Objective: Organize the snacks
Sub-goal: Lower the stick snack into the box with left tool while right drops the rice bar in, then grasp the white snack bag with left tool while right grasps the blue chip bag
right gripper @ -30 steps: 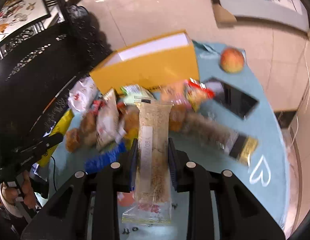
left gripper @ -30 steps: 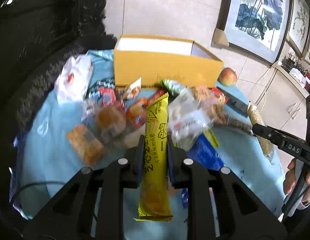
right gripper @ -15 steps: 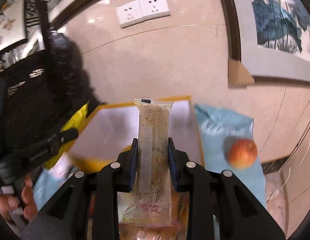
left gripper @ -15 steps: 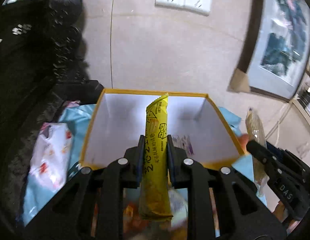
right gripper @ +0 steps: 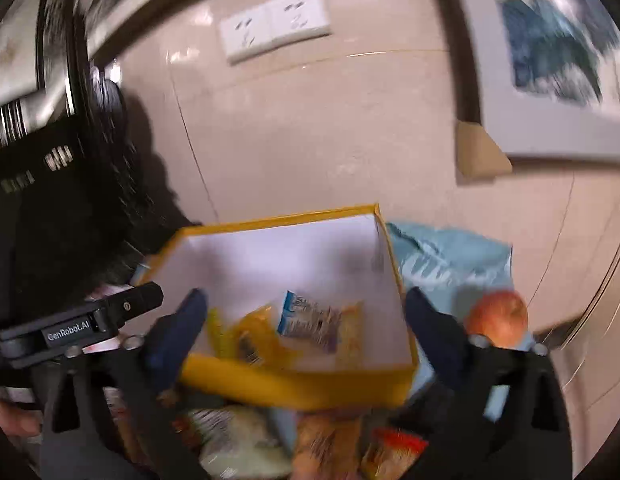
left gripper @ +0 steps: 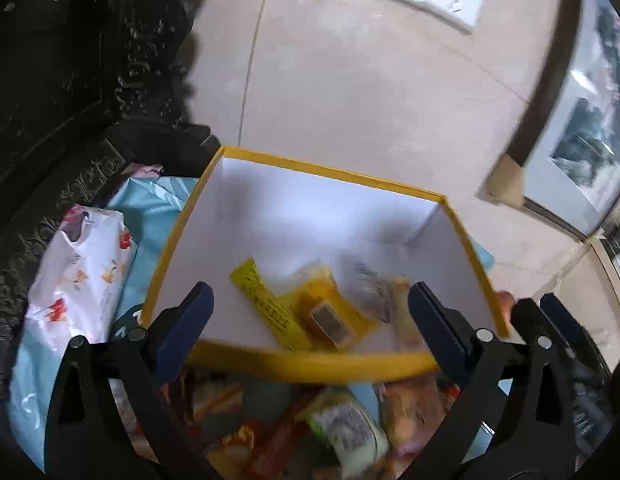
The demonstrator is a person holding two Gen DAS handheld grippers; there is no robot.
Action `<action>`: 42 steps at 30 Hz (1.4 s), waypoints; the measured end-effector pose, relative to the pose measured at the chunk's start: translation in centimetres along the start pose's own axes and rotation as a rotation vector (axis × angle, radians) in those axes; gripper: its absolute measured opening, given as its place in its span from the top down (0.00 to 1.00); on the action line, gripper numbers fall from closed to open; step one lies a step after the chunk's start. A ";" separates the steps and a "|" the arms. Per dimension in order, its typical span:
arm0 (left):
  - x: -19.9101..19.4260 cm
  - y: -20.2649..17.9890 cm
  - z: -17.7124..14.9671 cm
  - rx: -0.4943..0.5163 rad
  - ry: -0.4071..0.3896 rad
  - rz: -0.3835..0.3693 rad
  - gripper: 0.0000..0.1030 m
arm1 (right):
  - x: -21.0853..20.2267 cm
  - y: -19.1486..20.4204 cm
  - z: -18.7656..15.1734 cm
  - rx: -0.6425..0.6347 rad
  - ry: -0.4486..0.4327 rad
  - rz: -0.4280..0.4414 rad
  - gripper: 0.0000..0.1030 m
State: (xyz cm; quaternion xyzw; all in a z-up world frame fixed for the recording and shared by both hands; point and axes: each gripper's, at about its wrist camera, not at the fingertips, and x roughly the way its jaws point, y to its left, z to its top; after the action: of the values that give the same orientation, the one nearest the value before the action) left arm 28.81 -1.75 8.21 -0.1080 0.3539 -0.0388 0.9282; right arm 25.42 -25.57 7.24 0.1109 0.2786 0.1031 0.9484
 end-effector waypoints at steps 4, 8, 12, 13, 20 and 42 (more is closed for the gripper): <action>-4.8 -1.7 -2.6 0.091 -0.045 -0.021 0.02 | -4.0 -1.0 -2.5 0.027 0.081 0.028 0.01; -8.0 -3.0 -8.1 0.210 -0.033 -0.028 0.02 | -7.2 -2.0 -6.9 0.047 0.150 0.021 0.01; -8.9 -4.3 -14.6 0.366 0.027 0.005 0.02 | -9.3 -3.8 -11.7 0.183 0.173 0.050 0.01; -8.9 -4.3 -15.8 0.389 0.034 0.019 0.02 | -9.5 -4.1 -12.6 0.211 0.180 0.047 0.01; -7.9 -2.4 -21.1 0.435 0.082 0.077 0.02 | -7.5 -5.1 -16.6 0.278 0.282 0.111 0.01; -7.0 1.2 -23.4 0.322 0.173 -0.006 0.26 | -7.4 -2.7 -17.9 0.203 0.309 0.137 0.01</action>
State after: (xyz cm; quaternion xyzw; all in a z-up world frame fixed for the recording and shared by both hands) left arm 7.96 -3.64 -4.51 0.0446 0.4212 -0.1068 0.8996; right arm 9.80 -27.36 -4.40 0.2074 0.4214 0.1544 0.8692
